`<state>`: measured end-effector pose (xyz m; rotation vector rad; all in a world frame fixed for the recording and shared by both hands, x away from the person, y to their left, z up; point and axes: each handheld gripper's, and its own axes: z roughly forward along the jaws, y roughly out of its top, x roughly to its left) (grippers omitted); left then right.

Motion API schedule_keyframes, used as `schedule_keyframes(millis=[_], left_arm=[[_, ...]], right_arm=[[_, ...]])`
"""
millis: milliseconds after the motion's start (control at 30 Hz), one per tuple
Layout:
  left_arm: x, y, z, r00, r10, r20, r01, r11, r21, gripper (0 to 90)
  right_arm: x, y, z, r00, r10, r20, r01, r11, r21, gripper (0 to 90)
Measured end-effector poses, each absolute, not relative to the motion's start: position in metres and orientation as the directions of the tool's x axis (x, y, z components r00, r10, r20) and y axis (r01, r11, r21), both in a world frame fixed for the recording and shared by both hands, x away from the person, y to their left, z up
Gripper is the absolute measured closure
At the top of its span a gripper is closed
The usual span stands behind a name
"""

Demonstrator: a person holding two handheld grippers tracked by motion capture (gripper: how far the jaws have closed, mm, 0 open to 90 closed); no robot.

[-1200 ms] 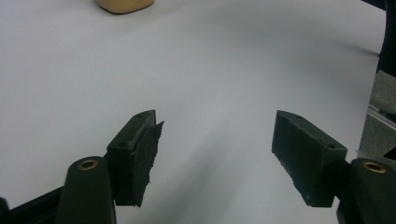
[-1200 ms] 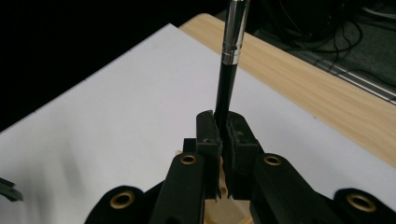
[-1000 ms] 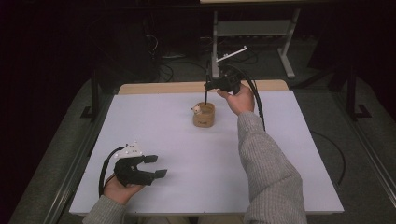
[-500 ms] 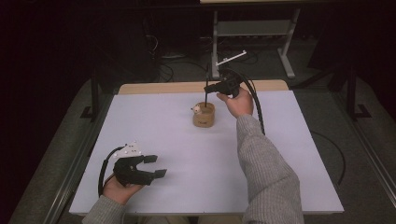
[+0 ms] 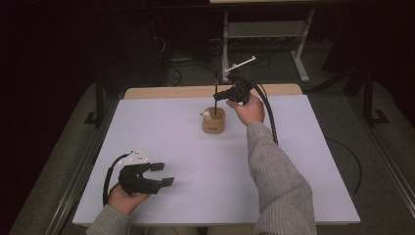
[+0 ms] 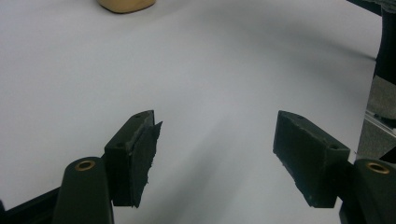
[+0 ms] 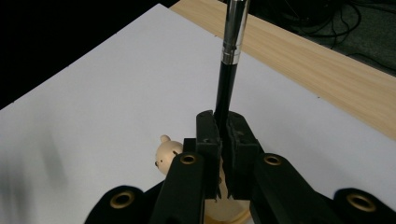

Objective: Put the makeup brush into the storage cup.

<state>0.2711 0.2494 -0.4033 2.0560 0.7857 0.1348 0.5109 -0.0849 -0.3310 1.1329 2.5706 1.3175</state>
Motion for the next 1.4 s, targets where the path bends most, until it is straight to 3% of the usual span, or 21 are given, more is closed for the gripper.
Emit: schedule_keyframes(millis=[1167, 1400], left_arm=[[0.271, 0.246, -0.404, 0.797, 0.573, -0.193, 0.477, -0.4, 0.782, 29.6], [0.272, 0.247, -0.405, 0.802, 0.568, -0.184, 0.469, -0.408, 0.783, 29.5]], right_arm=[[0.505, -0.086, -0.358, -0.723, 0.627, 0.292, 0.613, 0.386, 0.689, 84.2], [0.504, -0.084, -0.362, -0.712, 0.64, 0.287, 0.622, 0.387, 0.681, 80.6]])
